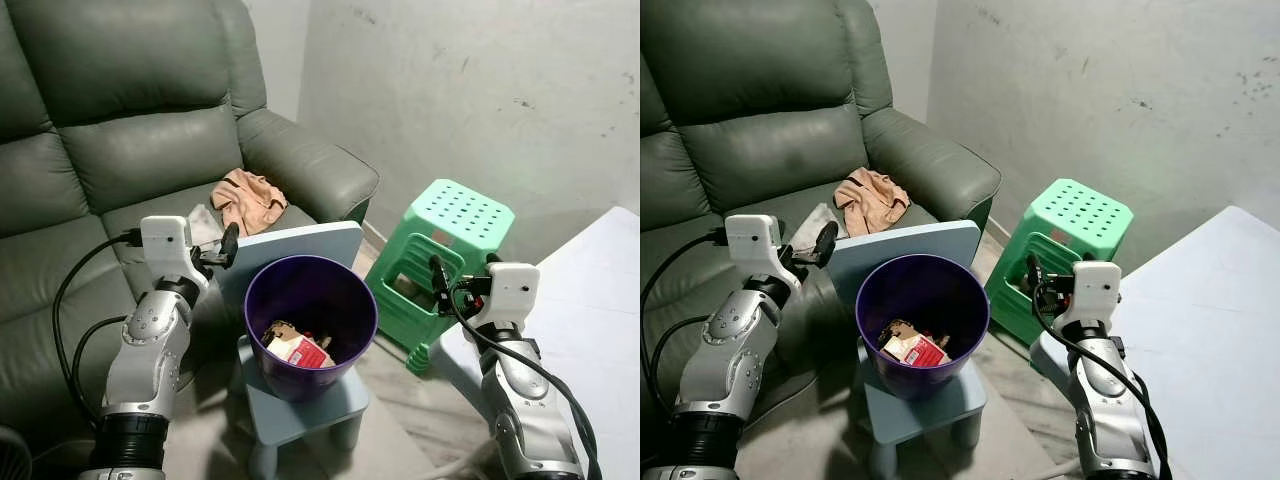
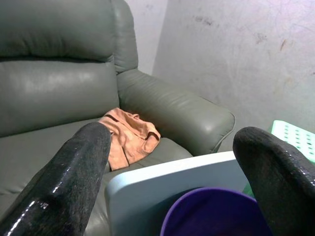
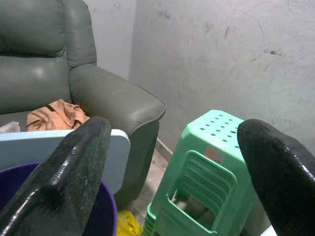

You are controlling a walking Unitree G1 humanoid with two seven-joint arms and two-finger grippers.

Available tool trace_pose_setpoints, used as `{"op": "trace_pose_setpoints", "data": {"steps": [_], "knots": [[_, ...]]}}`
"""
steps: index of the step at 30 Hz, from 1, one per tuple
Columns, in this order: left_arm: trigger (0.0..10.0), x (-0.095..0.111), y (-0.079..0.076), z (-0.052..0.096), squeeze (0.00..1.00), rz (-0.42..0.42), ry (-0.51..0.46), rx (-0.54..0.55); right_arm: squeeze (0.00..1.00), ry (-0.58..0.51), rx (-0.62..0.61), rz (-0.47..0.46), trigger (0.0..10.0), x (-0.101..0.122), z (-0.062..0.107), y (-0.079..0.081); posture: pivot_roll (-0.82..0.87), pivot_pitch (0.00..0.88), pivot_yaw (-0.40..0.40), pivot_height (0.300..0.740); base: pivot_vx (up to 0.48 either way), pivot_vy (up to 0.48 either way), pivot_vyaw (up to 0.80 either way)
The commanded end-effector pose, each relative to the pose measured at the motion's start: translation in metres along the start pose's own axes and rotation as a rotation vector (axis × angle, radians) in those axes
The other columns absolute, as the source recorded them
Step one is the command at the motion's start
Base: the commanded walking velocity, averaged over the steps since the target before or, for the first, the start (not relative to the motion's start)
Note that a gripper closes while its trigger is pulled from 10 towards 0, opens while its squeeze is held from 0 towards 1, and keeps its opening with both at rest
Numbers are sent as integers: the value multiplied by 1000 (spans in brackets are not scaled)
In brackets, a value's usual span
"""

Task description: Picking trash to rubbish bin

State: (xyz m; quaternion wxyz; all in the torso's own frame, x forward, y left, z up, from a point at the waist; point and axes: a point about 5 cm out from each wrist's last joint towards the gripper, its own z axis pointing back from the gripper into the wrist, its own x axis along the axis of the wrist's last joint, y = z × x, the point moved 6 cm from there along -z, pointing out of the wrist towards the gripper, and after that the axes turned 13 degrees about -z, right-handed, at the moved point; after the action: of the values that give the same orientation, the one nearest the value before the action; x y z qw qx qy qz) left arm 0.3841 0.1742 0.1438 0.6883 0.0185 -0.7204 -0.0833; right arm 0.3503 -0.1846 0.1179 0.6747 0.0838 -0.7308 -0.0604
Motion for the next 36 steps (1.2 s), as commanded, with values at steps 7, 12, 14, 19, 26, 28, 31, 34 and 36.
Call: {"op": "trace_pose_setpoints", "data": {"steps": [7,12,14,19,26,28,31,34,36], "knots": [[10000,6,-16,-3,0,-61,-16,-78,0,-14,-10,0,10000,5,-3,-1,-8,0,-91,740,0,-125,-788],[10000,4,-17,-4,0,-25,-7,-65,0,-14,-8,-1,10000,5,-3,0,-7,0,-91,740,0,-192,-786],[10000,2,-15,-5,0,-12,0,-54,0,-14,-8,0,10000,6,-4,0,-6,0,-91,740,0,0,-788],[10000,2,-13,-5,0,-26,5,-53,0,-14,-6,0,10000,6,-4,1,-4,0,-93,740,0,0,-788],[10000,1,-14,-4,0,-23,8,-52,0,-10,-2,1,10000,5,-5,2,-2,0,-97,740,0,0,-788],[10000,1,-14,-4,0,-23,9,-51,0,-9,-3,2,10000,5,-5,2,-3,0,-97,740,0,0,-788],[10000,1,-14,-4,0,-22,9,-50,0,-9,-3,3,10000,5,-5,1,-3,0,-97,740,0,0,-788],[10000,1,-14,-4,0,-21,10,-48,0,-9,-4,3,10000,5,-5,1,-3,0,-98,740,0,0,-788],[10000,1,-13,-5,0,-20,11,-46,0,-8,-5,3,10000,5,-5,1,-4,0,-99,740,0,0,-788]]}}
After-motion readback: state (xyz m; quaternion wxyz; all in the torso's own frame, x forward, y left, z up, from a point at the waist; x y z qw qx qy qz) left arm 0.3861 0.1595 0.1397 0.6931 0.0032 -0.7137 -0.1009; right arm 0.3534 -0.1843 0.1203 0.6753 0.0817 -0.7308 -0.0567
